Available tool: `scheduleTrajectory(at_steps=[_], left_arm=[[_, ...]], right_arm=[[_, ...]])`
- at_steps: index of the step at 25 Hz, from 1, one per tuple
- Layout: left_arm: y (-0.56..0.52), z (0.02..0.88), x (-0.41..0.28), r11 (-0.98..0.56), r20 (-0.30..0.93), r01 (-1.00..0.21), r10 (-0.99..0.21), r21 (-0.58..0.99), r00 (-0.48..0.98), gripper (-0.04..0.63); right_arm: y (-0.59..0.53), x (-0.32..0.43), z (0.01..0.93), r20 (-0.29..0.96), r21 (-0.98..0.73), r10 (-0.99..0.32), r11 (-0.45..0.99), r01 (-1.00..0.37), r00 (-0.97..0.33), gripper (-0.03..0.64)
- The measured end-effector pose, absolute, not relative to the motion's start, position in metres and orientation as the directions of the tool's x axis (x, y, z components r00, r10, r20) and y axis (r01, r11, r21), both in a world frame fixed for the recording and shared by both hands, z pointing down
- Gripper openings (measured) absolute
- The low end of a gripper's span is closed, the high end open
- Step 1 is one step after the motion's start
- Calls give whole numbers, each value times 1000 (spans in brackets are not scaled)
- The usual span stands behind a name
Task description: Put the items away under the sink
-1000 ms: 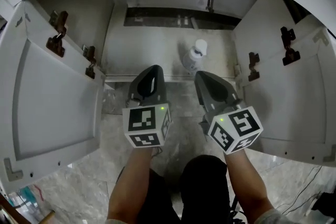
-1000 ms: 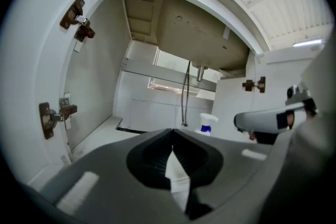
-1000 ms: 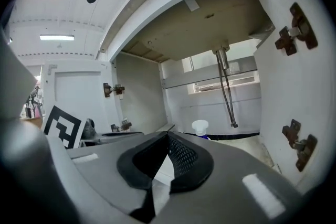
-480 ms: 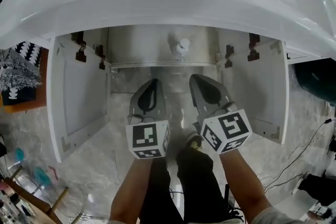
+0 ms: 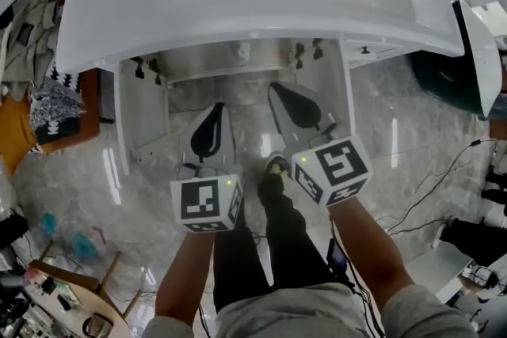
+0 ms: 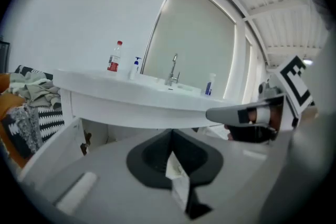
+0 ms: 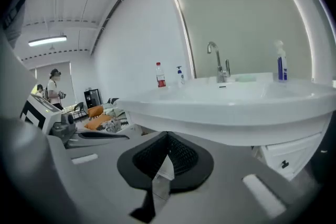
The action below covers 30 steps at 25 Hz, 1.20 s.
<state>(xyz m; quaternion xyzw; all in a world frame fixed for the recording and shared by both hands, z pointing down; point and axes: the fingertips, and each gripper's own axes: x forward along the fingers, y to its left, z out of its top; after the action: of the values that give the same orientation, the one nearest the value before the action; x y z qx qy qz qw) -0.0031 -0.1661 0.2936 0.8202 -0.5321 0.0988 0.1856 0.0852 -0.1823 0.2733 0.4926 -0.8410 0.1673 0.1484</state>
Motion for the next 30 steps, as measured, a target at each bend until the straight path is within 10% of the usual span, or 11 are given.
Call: scheduleTrajectory(at_steps=[30], left_arm=[[-27, 81, 29, -403, 314, -903, -847, 146, 429, 11]], right_arm=[[-36, 162, 91, 394, -73, -810, 443, -894, -434, 0]])
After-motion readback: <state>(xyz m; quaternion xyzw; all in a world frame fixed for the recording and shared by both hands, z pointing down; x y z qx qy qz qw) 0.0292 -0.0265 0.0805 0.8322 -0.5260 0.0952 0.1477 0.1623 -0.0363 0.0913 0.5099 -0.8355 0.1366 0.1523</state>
